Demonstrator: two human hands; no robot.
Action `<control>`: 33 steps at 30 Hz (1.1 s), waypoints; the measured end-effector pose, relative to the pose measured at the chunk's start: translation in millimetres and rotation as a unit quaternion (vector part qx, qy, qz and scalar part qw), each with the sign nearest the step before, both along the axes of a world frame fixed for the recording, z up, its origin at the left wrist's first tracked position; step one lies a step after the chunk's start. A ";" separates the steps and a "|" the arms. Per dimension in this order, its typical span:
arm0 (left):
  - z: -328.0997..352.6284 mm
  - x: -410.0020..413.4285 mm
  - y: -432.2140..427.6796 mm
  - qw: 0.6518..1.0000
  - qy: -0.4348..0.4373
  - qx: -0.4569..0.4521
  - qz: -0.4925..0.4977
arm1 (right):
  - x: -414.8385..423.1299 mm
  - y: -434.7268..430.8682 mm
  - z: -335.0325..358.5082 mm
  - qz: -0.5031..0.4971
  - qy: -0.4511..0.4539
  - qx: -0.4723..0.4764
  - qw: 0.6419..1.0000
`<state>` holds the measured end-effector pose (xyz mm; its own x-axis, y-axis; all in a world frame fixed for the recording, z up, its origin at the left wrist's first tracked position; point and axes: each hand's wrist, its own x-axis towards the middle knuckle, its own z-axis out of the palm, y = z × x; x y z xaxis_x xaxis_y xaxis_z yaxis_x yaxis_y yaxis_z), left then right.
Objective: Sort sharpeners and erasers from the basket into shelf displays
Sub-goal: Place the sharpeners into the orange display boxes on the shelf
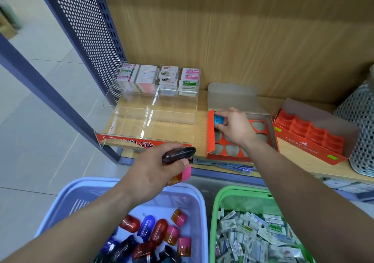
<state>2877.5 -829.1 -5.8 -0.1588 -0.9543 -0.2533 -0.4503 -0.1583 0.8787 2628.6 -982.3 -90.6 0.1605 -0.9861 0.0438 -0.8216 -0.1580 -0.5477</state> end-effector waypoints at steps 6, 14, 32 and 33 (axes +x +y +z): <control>5.7 -4.8 -1.5 0.999 0.027 0.004 0.018 | -6.3 14.9 22.0 0.004 0.028 0.020 0.999; 27.0 -32.2 2.1 0.993 0.113 0.008 0.028 | 11.7 130.8 122.9 0.116 -0.270 0.225 0.929; 37.3 -64.9 10.5 0.972 0.216 0.091 0.031 | -1.3 164.9 132.2 0.035 -0.275 0.112 0.954; 36.1 -64.7 9.7 0.971 0.218 0.094 0.033 | 0.0 164.9 132.2 0.033 -0.273 0.104 0.956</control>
